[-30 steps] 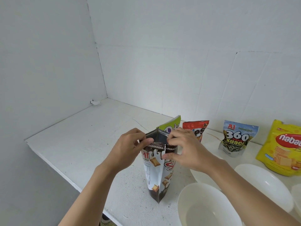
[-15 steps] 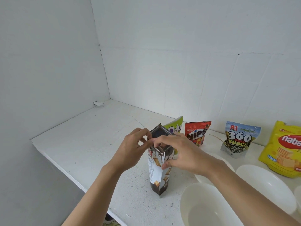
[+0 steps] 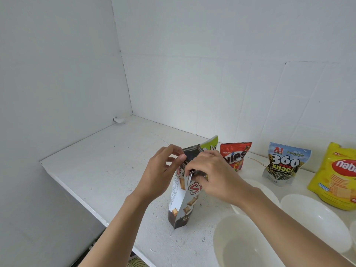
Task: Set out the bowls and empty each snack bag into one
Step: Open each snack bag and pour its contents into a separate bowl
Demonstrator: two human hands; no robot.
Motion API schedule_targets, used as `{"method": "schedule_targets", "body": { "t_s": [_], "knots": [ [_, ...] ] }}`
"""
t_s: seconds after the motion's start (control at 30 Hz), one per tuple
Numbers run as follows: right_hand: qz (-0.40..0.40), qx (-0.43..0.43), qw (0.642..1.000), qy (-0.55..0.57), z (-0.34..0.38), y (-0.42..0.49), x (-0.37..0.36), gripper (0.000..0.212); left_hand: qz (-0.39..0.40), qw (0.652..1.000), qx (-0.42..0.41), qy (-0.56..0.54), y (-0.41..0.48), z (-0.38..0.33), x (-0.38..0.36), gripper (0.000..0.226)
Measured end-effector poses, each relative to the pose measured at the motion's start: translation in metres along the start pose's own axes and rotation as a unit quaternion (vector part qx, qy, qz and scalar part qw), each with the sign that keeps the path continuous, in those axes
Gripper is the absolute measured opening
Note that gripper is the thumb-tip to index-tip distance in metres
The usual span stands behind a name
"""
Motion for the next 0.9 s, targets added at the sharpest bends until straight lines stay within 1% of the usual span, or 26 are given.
{"method": "schedule_targets", "body": {
  "t_s": [0.13,0.27,0.37,0.47,0.53,0.6,0.67,0.8,0.9],
  "knots": [
    [-0.038,0.004,0.999,-0.006,0.003,0.002,0.002,0.026,-0.012,0.999,-0.001,-0.047,-0.001,-0.005,-0.002,0.023],
    [-0.105,-0.001,0.994,0.021,0.006,0.007,0.011,0.021,-0.021,0.993,0.009,-0.113,-0.004,-0.012,0.0,0.032],
    [-0.16,-0.041,0.985,0.048,0.005,0.011,0.018,0.021,-0.004,0.993,0.0,-0.121,-0.005,-0.016,0.004,0.032],
    [-0.211,-0.053,0.975,0.055,0.005,0.015,0.025,0.016,0.028,0.993,-0.004,-0.111,-0.009,-0.015,0.006,0.035],
    [-0.226,-0.064,0.969,0.078,0.003,0.019,0.029,0.014,0.057,0.992,0.001,-0.116,-0.014,-0.011,0.004,0.037],
    [-0.242,-0.085,0.961,0.103,0.0,0.024,0.032,0.013,0.068,0.99,0.008,-0.12,-0.019,-0.007,0.002,0.03],
    [-0.258,-0.11,0.952,0.126,-0.001,0.026,0.035,0.012,0.071,0.99,0.008,-0.124,-0.022,-0.003,-0.001,0.031],
    [-0.271,-0.168,0.929,0.186,-0.007,0.026,0.041,0.012,0.065,0.992,0.013,-0.103,-0.022,0.011,-0.002,0.042],
    [-0.285,-0.196,0.915,0.208,-0.013,0.025,0.048,0.012,0.052,0.992,0.026,-0.109,-0.021,0.024,-0.001,0.041]
  ]
}}
Point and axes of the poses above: each hand's wrist, its own y-axis towards the middle knuckle, its own x-axis out of the back of the hand, z = x × y, the point moved 2 cm from there along y, towards the middle knuckle, and after that the axes turned 6 degrees about -z, right-handed, at the moved point
